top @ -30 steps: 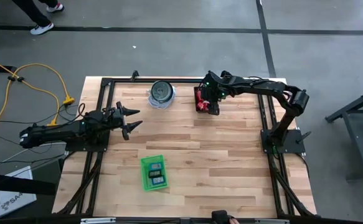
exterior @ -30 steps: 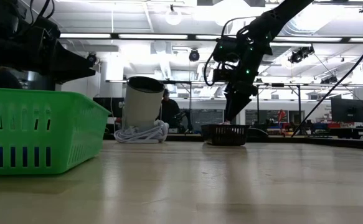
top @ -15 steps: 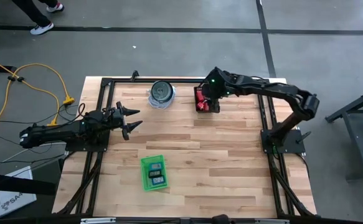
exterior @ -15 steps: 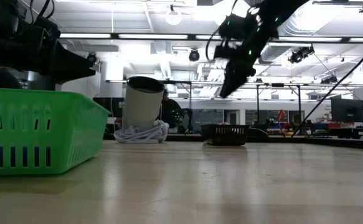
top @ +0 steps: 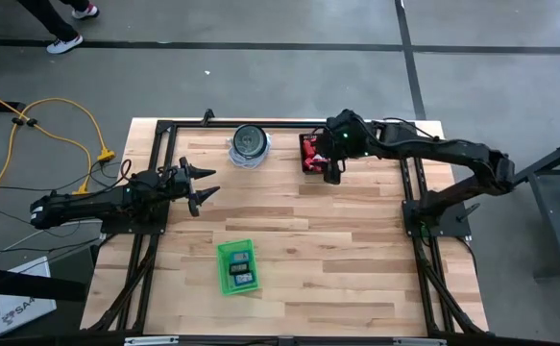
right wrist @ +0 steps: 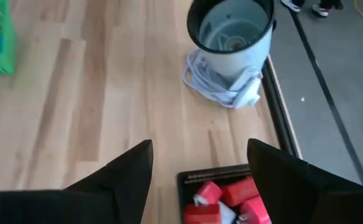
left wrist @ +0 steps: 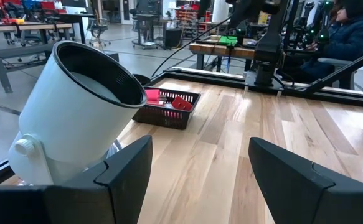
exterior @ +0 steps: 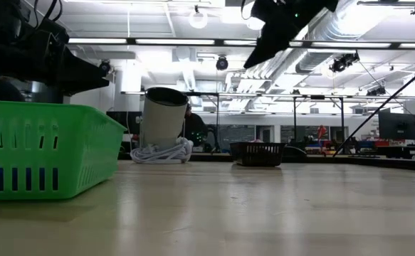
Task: Pick & Place Office items
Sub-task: Return to Home Position
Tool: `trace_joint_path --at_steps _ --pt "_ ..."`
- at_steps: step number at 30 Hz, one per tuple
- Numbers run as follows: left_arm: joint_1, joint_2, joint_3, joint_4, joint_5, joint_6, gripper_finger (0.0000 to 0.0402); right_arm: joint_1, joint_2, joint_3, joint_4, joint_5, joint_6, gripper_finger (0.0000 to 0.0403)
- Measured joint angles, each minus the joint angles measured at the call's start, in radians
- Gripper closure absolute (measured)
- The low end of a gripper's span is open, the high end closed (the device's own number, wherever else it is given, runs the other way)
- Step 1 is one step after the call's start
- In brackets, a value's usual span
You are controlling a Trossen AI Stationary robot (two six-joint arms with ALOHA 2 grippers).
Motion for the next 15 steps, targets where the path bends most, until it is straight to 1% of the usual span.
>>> trace_joint_path --at_steps 6,11,15 --pt "0.000 0.000 0.000 0.000 0.000 0.000 0.0143 0.031 -0.010 0.000 -0.010 -0.001 0.145 0.0155" --pt "0.000 0.000 0.000 0.000 0.000 0.000 0.0143 0.032 -0.010 0.000 -0.033 -0.009 0.191 0.0155" --pt "0.000 0.000 0.000 0.000 0.000 0.000 0.0143 0.035 -0.010 0.000 -0.041 -0.077 0.225 0.0155"
